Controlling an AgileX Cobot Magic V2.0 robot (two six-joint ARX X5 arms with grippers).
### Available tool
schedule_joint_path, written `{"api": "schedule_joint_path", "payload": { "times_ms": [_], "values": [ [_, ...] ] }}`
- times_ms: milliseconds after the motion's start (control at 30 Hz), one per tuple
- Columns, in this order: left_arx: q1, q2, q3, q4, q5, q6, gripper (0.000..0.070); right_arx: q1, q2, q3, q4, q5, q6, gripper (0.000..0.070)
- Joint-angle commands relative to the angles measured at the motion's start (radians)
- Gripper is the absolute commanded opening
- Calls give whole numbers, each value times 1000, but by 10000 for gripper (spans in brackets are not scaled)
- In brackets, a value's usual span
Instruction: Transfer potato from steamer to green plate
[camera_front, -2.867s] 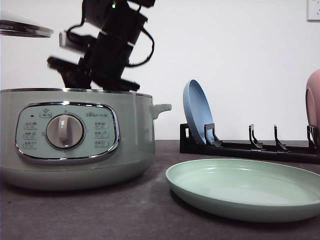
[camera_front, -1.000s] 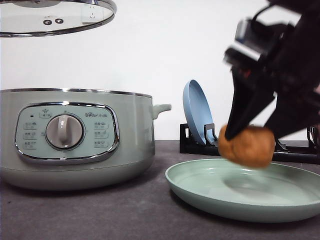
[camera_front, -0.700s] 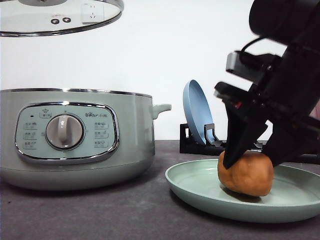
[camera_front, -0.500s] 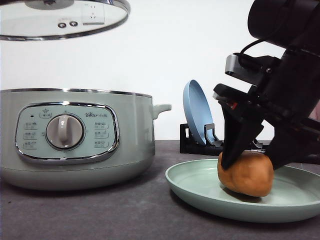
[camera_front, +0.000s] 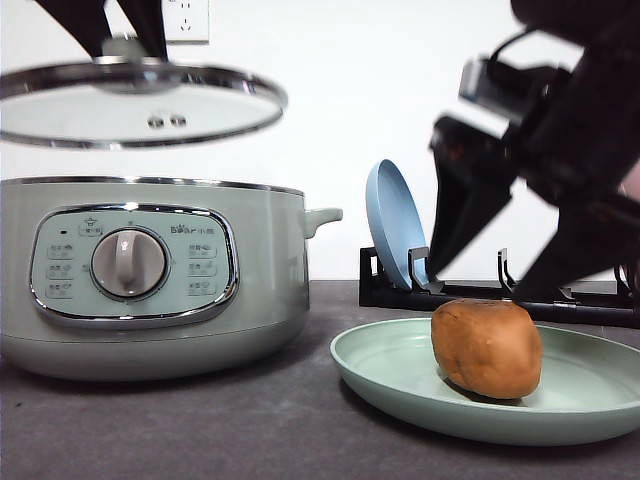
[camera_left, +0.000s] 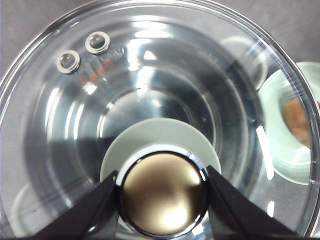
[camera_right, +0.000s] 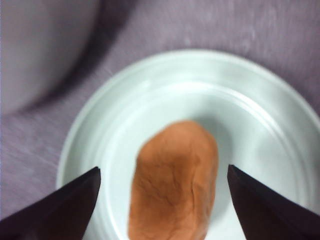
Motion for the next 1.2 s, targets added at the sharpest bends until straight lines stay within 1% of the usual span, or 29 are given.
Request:
{"api": "schedule_joint_path", "payload": {
  "times_ms": [0, 267, 467, 800, 1000, 1167],
  "values": [
    [-9, 18, 28, 35, 5, 2, 0, 5, -21, 24, -2, 5, 2, 512],
    [-13, 90, 28, 42, 4, 10, 0, 5, -146, 37, -16, 5, -7, 512],
    [-13, 125, 28, 47, -5, 13, 0, 5, -194, 37, -37, 21, -13, 512],
    [-17, 153, 28, 59, -64, 17, 0, 5, -205, 37, -54, 23, -14, 512],
    [-21, 174, 28, 60, -71, 17, 0, 5, -207, 37, -55, 23, -20, 512],
    [-33, 188, 26, 61, -111, 23, 0, 5, -207, 37, -55, 23, -22, 512]
  ]
}}
